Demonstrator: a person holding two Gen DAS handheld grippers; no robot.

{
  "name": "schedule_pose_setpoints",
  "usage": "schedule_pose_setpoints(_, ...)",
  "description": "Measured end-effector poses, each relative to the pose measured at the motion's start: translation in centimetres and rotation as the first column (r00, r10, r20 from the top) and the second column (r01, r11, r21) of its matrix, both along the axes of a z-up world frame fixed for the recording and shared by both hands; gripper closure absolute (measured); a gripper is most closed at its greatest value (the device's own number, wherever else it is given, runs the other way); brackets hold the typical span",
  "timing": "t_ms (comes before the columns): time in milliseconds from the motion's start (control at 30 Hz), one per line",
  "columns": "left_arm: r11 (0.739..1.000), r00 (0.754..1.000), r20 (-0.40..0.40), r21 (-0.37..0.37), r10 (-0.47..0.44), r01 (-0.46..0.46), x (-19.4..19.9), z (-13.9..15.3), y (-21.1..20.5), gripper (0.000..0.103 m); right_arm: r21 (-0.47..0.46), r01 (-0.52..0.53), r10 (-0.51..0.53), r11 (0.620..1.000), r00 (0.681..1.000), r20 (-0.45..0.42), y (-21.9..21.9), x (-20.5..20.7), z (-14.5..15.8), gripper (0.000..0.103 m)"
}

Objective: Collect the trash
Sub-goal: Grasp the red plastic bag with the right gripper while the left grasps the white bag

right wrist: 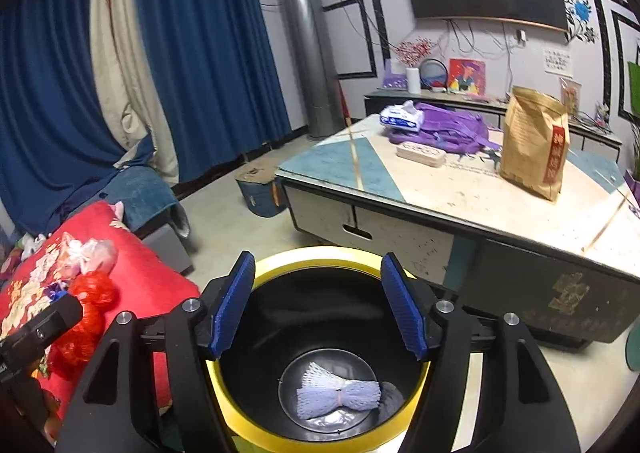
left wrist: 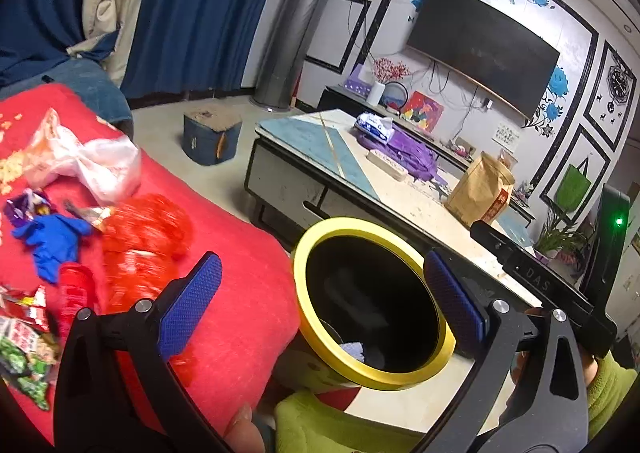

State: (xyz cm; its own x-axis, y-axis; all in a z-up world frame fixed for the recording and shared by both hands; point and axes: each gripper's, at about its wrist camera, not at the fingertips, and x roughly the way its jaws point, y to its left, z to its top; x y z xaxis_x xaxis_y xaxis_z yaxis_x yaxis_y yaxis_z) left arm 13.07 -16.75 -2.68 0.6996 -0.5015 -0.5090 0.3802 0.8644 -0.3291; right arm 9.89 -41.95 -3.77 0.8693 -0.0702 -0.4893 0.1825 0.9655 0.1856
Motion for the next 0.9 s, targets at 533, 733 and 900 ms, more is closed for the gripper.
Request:
schedule_pose_setpoints(533,0.986,0.978,0.130,0.008,0.161,-0.164,-1.2,3.6,5.9,0.011,-0.041,-0.176,0.177,0.984,0.983,0.039,6.4,-0.9,1.7,0.036)
schedule_pose_setpoints(733,0.962,0.953,0.139,0.007,0.269,-0.272,-0.7,4.0,9.7,0.011,-0.071,-0.312,0.315,0.947,0.948,0.043,11.3,-1.1,2.1,0.036)
schedule_pose_setpoints(900,0.942,0.935,0.125,0.004,0.332,-0.336,0.0,4.0,12.6,0.011,-0.088,-0.419,0.423,0.904,0.906,0.028,15.7,-1.1,1.9,0.036)
